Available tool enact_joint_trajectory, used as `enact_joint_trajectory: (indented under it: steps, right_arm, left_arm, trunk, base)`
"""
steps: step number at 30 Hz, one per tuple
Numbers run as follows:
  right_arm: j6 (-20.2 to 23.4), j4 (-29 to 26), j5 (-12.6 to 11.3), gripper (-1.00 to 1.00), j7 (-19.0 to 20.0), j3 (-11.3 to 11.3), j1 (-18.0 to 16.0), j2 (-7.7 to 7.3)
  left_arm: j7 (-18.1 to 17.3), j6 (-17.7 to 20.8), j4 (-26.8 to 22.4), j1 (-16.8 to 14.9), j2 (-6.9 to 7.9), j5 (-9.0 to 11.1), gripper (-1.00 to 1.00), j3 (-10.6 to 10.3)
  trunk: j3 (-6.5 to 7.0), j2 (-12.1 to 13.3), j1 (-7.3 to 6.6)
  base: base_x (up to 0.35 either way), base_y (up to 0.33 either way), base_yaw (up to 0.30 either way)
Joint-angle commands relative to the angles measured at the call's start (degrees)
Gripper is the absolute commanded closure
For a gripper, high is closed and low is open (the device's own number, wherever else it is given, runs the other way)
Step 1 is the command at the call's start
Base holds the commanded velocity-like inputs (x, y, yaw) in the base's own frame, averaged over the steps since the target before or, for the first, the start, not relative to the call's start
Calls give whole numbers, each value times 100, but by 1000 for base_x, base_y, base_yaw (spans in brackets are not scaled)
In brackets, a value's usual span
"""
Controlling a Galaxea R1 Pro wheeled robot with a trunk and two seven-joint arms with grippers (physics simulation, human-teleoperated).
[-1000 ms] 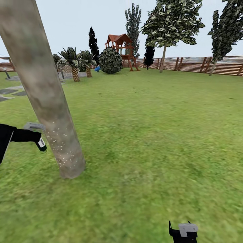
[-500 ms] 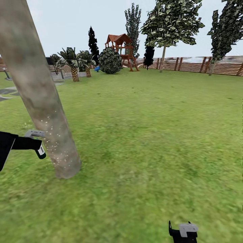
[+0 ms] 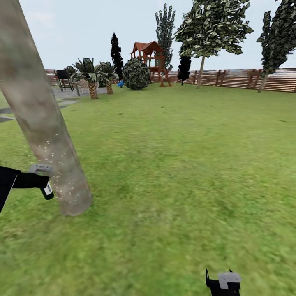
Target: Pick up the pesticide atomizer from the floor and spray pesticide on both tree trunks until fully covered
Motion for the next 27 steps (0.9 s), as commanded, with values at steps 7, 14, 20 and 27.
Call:
enact_joint_trajectory:
  steps: [7,14,20,27]
  right_arm:
    - [0,0,0,-100,0,0,-1,0]
    - [0,-7,-2,-100,0,0,-1,1]
    - [0,0,2,-100,0,0,1,0]
    - [0,0,1,-100,0,0,-2,0]
  left_arm:
    - [0,4,-30,-2,0,7,100,203]
    - [0,36,-44,-44,-8,7,100,208]
    - [10,48,-45,-76,-12,7,100,209]
    - [109,47,-47,-69,-5,2,100,221]
  trunk:
    - [0,0,0]
    - [0,0,0]
    - [0,0,0]
    - [0,0,0]
  base:
    - [0,-271,271]
    - [0,-272,203]
    - [0,-272,13]
    - [62,-272,0]
